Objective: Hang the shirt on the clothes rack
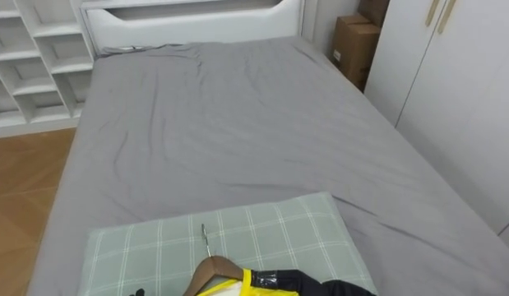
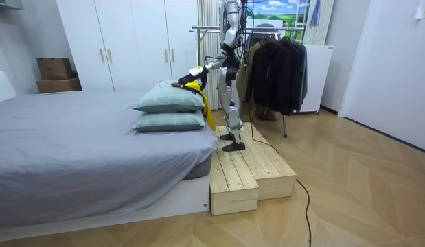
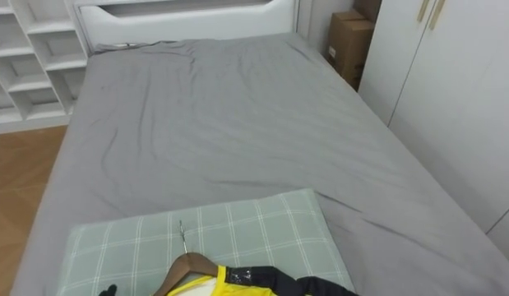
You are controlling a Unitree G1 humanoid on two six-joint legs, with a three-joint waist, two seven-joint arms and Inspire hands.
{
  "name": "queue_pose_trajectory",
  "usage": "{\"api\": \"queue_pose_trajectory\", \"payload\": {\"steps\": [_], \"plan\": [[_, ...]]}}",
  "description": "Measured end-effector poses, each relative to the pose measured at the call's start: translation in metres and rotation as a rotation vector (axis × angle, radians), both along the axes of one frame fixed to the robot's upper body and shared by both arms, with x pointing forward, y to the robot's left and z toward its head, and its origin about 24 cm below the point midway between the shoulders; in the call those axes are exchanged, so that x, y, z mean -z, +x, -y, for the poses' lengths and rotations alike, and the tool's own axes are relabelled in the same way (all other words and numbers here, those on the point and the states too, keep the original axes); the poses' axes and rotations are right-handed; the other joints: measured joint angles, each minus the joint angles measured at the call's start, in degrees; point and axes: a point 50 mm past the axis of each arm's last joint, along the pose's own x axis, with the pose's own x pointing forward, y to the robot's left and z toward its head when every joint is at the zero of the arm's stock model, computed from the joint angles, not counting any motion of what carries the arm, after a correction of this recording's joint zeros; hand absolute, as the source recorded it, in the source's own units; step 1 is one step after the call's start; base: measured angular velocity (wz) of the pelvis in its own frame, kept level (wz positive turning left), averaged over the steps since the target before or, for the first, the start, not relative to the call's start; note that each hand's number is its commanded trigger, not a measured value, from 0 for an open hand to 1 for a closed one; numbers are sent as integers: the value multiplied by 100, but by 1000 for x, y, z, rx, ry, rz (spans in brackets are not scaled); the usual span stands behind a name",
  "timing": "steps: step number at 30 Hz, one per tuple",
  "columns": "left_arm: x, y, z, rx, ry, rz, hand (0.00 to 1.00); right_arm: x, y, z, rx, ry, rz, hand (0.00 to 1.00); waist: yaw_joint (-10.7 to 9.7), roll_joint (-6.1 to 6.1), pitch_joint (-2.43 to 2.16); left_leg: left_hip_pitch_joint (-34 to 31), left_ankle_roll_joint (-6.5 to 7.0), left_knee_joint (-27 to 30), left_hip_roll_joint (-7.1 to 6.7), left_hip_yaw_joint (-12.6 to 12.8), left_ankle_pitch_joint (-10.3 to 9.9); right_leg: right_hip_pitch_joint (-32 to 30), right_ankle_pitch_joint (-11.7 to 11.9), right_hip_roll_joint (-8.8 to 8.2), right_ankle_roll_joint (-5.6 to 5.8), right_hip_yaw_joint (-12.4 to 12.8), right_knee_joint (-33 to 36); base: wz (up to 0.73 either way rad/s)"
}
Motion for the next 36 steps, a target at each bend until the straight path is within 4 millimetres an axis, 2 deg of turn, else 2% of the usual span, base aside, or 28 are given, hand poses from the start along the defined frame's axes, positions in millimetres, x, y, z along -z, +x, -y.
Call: {"api": "queue_pose_trajectory", "payload": {"steps": [2,13,28,36], "plan": [[0,1,4,17,-5,0,0,0,2,-1,-1,4,5,0,-2,-19,-12,-18,2,5,-3,1,6,-17,0,-4,1,-4,-1,0],[-1,6,16,90,-28,16,0,0,7,-6,0,25,43,0,-14,-78,-14,-21,1,17,0,-4,12,-19,0,-2,1,-18,-2,0],[-10,26,31,178,-61,75,0,-1,10,-4,-2,18,73,0,-66,26,1,-176,0,37,0,-13,14,-156,1,-4,1,-10,6,1],[-8,29,35,212,-79,24,0,-1,11,-4,-7,11,74,0,-246,15,16,-177,0,52,-5,0,29,-154,0,-16,1,5,8,0]]}}
